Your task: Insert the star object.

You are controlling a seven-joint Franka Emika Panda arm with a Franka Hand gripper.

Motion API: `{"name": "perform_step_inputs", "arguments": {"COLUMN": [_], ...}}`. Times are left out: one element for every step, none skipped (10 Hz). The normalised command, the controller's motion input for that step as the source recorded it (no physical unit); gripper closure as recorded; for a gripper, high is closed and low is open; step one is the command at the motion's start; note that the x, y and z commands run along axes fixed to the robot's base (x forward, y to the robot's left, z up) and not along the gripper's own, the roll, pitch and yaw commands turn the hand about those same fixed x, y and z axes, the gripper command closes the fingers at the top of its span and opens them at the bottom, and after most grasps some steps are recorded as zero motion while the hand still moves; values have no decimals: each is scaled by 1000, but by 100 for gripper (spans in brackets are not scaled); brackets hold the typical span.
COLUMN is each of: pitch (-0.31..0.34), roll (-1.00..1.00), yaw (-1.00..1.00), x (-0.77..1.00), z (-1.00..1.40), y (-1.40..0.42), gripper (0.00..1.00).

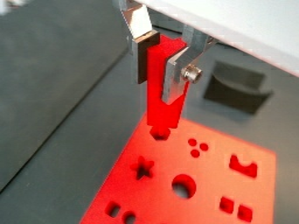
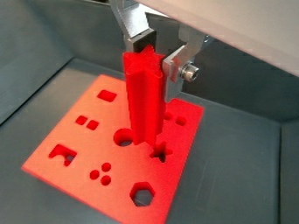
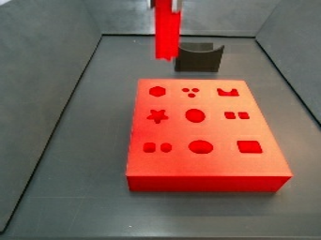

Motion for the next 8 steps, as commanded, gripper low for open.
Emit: {"name": "perform_step_inputs", "arguments": {"pitch": [-311,-281,-26,31,140,223,233,140], "roll": [-221,-129,347,339,330,331,166,16], "yaw": [-617,-586,-569,-483,-503,-437,-223,0], "x": [49,206,203,0,-86,-189,-54,0], "z": [-363,-537,-651,-386,-197,0,0,-214], "y": [-166,-186,-420,-311,-234,-217,-66,0], "gripper": [100,100,100,100,100,100,100,100]}}
